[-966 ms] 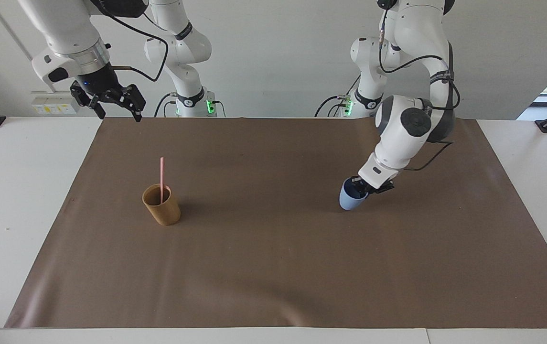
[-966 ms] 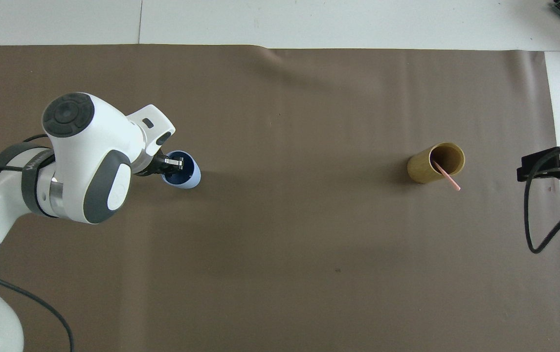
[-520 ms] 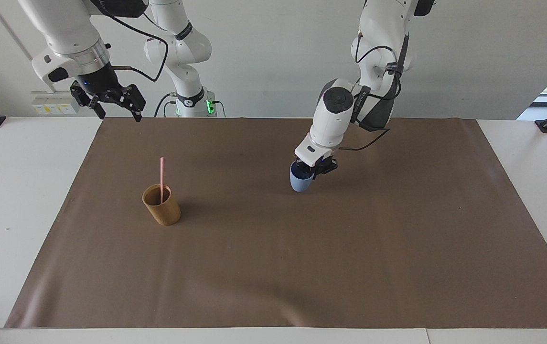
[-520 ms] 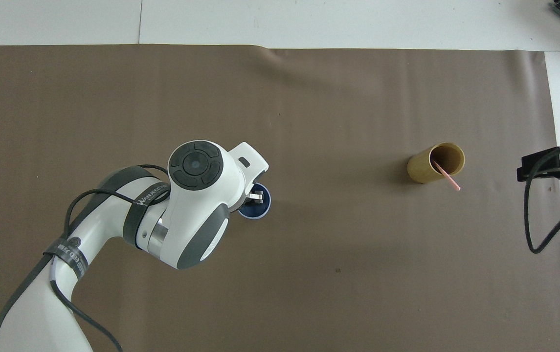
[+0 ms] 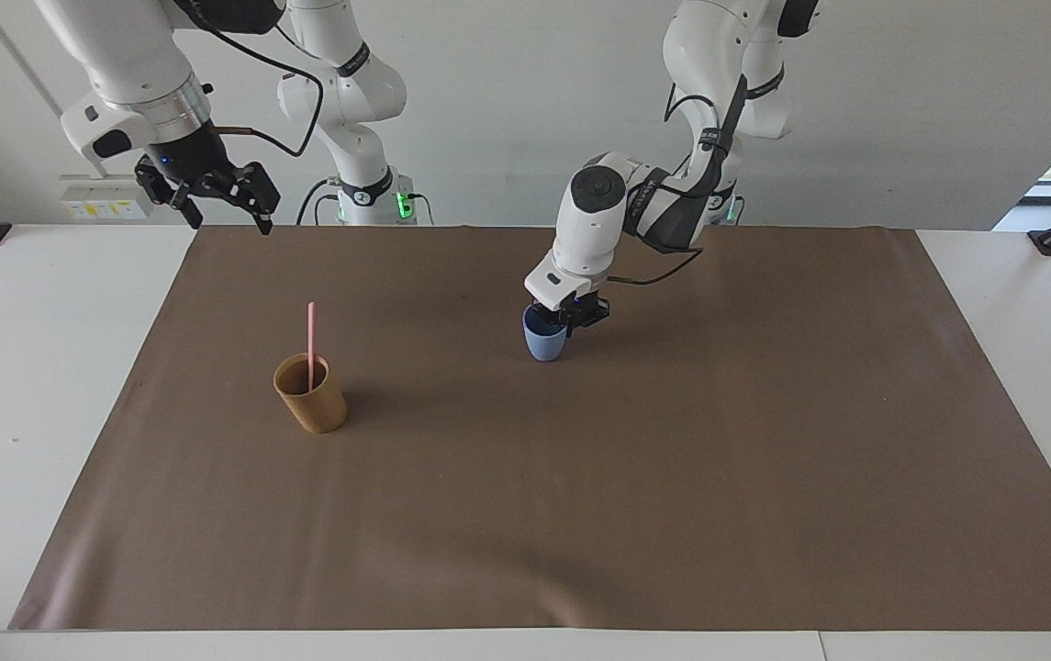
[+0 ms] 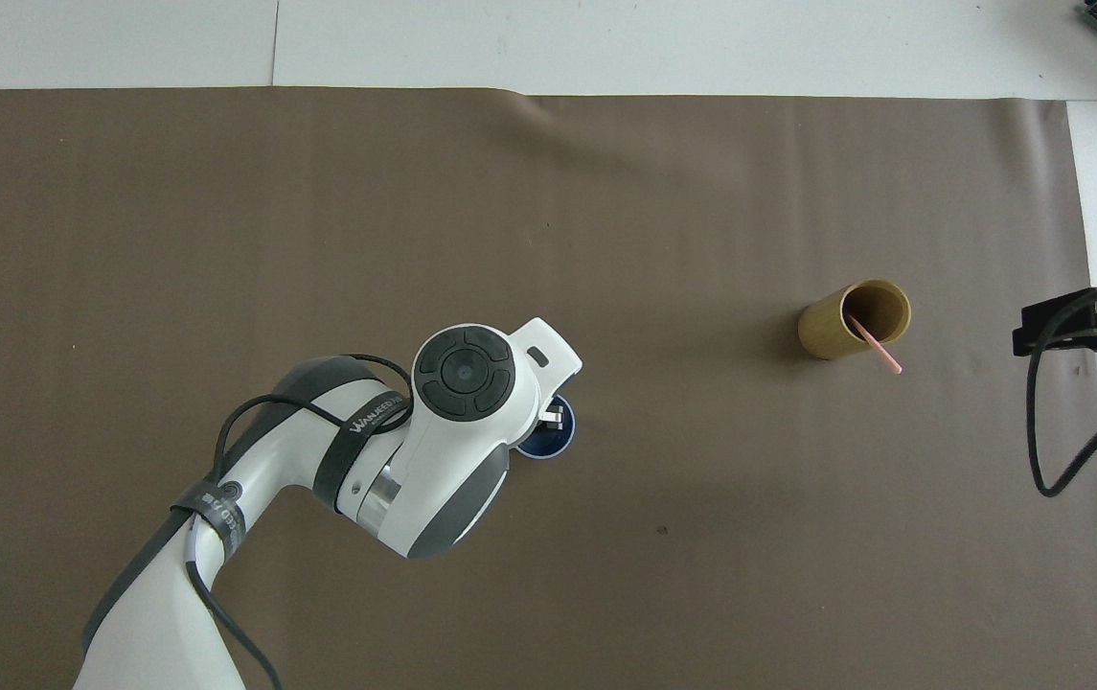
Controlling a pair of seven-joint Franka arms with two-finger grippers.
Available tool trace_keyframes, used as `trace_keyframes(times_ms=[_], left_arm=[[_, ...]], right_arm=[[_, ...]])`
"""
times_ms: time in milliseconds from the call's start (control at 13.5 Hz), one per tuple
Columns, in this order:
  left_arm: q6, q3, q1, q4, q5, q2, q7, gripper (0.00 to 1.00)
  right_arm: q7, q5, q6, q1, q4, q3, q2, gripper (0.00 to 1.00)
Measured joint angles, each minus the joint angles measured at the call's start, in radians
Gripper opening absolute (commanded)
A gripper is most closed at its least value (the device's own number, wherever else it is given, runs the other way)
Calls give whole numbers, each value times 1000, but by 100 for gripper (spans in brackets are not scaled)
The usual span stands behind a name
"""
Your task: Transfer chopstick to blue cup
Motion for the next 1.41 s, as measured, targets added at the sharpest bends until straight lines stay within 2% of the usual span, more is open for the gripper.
trace_keyframes(times_ms=[297, 520, 818, 1041, 1412], left_arm=[[13, 17, 12, 13, 0, -30, 0, 100], [-10, 27, 76, 21, 0, -132, 12, 100], [-156, 37, 229, 35, 1, -291, 252, 100], [-266, 45, 349, 119, 1, -318, 424, 100], [-505, 48, 489, 319, 1, -317, 547, 100]], right_arm=[[0, 0, 0, 0, 0, 0, 0, 100], [0, 0, 0, 0, 0, 0, 0, 100], [0, 0, 0, 0, 0, 0, 0, 100], [0, 0, 0, 0, 0, 0, 0, 100], [0, 0, 0, 0, 0, 0, 0, 100]])
